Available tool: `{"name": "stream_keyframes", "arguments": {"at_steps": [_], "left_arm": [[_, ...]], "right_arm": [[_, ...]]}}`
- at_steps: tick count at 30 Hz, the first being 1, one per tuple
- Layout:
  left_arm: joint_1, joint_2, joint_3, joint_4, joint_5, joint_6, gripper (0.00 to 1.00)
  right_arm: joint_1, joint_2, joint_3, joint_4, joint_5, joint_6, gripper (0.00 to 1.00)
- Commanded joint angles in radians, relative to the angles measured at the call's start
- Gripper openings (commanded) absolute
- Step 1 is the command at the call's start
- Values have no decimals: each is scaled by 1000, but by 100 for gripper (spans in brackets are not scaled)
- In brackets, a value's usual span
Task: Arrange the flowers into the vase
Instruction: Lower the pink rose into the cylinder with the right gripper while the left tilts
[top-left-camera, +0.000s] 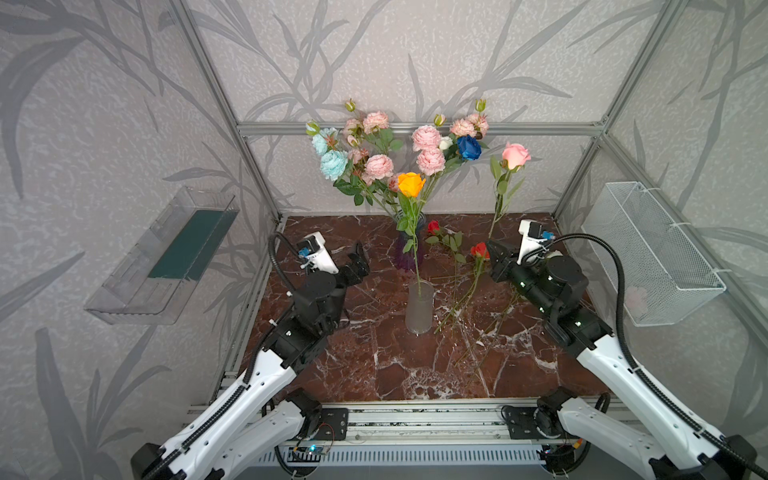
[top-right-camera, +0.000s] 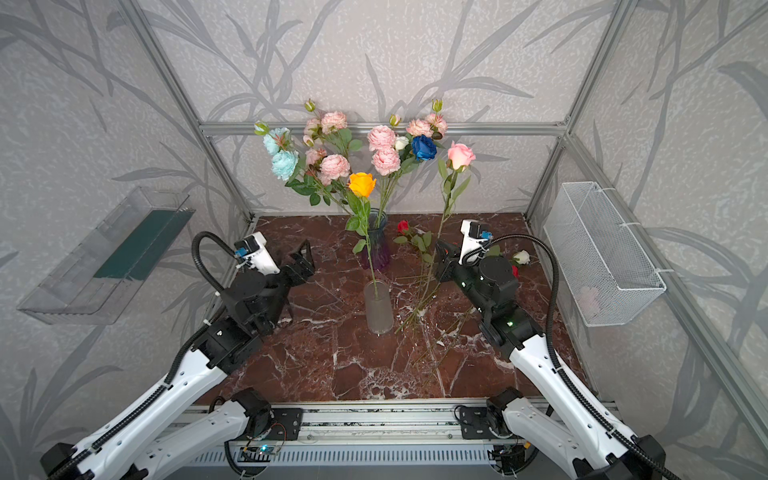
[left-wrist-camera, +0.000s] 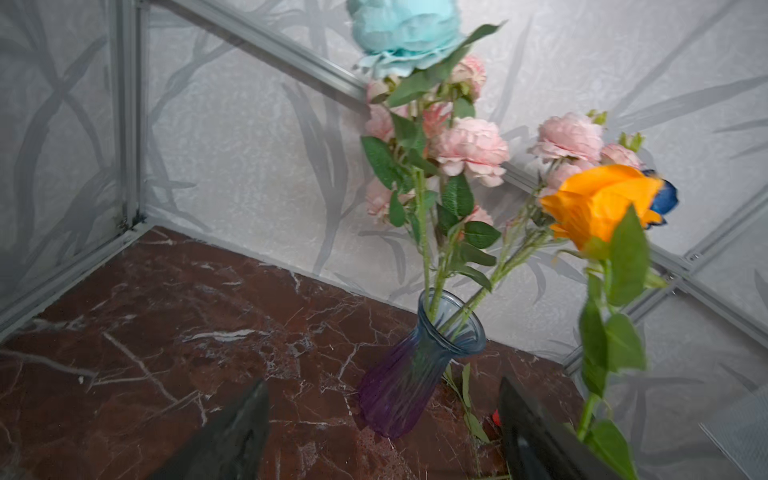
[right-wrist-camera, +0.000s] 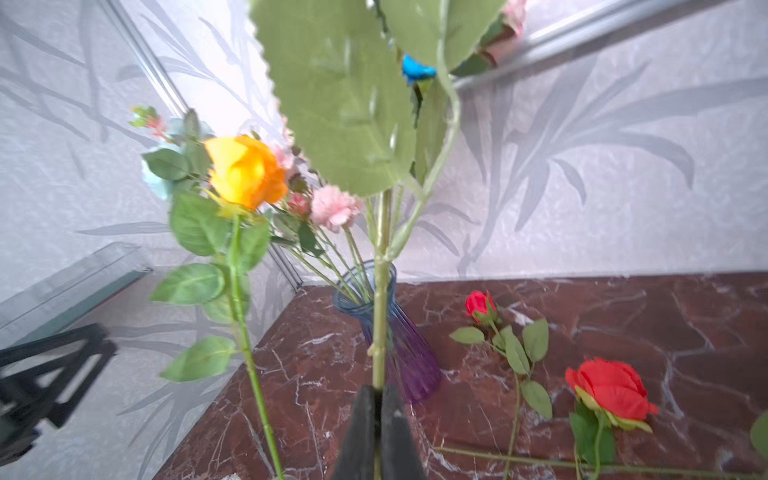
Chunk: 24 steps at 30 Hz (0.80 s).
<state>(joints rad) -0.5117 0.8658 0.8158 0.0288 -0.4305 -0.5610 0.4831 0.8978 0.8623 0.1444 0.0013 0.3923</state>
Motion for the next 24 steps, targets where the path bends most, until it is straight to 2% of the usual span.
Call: {"name": "stream_keyframes", "arguments": {"at_steps": [1,5,9,16,24], "left_arm": [[106,73,36,-59,216,-213,86],[201,165,38,-18,405,-325,85],[251,243,46,4,517,-396,81],[257,287,51,36,590,-402,78],[253,300,28,89,622,-422,75]], "right_arm": [[31,-6,79,96,82,-61,0],[67,43,172,141,87,-80,0],[111,123,276,165,76,-116,0],[187,253,360,176,72,-145,0],[302,292,231,276,149,-178,0]]}}
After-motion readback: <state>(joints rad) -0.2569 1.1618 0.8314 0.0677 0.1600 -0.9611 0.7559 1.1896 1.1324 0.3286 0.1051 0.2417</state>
